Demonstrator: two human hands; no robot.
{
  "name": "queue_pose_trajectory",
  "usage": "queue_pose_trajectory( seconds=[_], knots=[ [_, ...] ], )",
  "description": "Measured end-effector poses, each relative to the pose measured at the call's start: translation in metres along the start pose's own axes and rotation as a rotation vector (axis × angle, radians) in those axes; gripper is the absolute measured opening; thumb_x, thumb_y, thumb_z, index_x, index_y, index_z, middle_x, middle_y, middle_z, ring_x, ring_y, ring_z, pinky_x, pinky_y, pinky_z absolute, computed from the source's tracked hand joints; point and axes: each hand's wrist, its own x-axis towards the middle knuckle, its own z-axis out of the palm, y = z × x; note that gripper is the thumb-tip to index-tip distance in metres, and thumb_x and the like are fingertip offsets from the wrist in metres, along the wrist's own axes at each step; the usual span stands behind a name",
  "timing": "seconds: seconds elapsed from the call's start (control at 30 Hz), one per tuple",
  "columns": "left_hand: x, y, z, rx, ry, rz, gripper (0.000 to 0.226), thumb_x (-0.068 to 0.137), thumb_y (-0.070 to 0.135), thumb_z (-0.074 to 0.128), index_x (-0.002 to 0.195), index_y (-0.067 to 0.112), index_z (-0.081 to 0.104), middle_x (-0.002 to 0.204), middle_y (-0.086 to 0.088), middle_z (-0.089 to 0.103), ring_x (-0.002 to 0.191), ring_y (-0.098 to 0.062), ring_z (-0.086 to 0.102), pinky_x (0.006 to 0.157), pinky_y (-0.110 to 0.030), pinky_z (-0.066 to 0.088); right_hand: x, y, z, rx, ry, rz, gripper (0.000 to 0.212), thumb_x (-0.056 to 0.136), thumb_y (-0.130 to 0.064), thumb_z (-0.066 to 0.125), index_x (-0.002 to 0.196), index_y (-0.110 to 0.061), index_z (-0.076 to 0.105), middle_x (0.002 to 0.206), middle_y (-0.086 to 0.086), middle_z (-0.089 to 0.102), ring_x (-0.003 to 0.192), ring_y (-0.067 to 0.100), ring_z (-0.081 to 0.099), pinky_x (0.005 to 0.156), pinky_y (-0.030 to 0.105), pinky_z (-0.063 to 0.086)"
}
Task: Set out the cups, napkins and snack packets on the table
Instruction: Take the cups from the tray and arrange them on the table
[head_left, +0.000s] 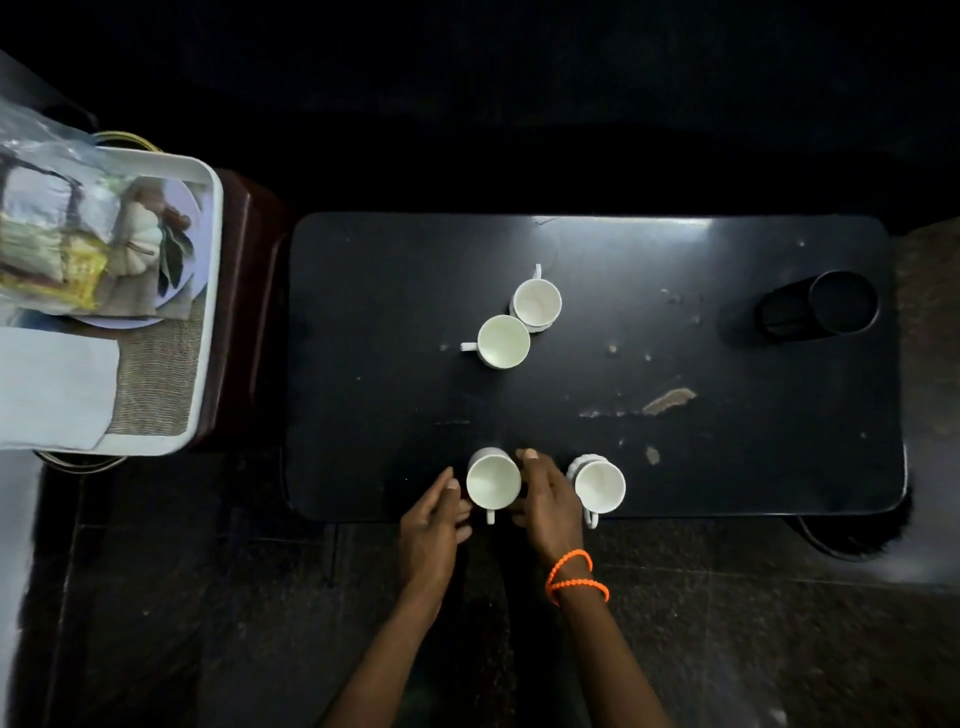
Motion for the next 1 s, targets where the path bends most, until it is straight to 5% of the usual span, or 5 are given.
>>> queue_pose_trajectory(
  seconds=[0.23,0.47,0.6,0.73,1.0],
  knots=[
    [0.045,0.064,0.003,0.349,0.192,0.307,0.039,0.104,0.035,0.058,0.138,0.016,0.066,0.130,-0.007,0.073,0.117,-0.017,0.069,0.106,-0.039,0.053,0.047,-0.057,-0.012,-0.043,0.063,-0.074,0.037,0.101,-0.050,0.050,0.087,-0.023,0.072,0.091,0.009,0.074,0.080,0.030,0.070,0.076,0.046,0.060],
    [0.072,0.174,0.081,0.590,0.056,0.811,0.035,0.105,0.038,0.049,0.104,0.012,0.074,0.101,-0.007,0.074,0.099,-0.026,0.064,0.091,-0.036,0.048,0.116,-0.139,-0.015,0.036,0.111,-0.199,0.041,0.104,-0.045,0.043,0.122,-0.016,0.065,0.097,0.001,0.064,0.064,0.027,0.070,0.057,0.031,0.053],
    [0.088,0.214,0.123,0.762,-0.121,0.635,0.058,0.108,0.052,0.031,0.069,0.017,0.055,0.084,-0.008,0.064,0.096,-0.038,0.062,0.077,-0.038,0.039,0.130,-0.161,-0.015,0.024,-0.040,-0.121,0.043,0.101,-0.053,0.043,0.119,-0.021,0.066,0.094,-0.004,0.067,0.074,0.040,0.076,0.067,0.045,0.064],
    [0.105,0.231,0.142,0.740,-0.225,0.342,0.085,0.100,0.072,0.019,0.122,0.010,0.073,0.131,-0.018,0.069,0.119,-0.037,0.065,0.107,-0.045,0.048,0.133,-0.169,-0.016,0.070,-0.125,-0.090,0.047,0.102,-0.055,0.040,0.109,-0.018,0.068,0.099,0.007,0.075,0.082,0.042,0.077,0.073,0.049,0.065],
    [0.092,0.224,0.163,0.677,-0.239,0.350,0.097,0.088,0.085,0.020,0.098,0.008,0.079,0.105,-0.013,0.077,0.100,-0.032,0.073,0.100,-0.047,0.056,0.129,-0.173,-0.044,0.086,-0.035,-0.140,0.044,0.102,-0.053,0.043,0.087,-0.024,0.072,0.071,-0.010,0.075,0.072,0.038,0.077,0.063,0.042,0.064]
  ],
)
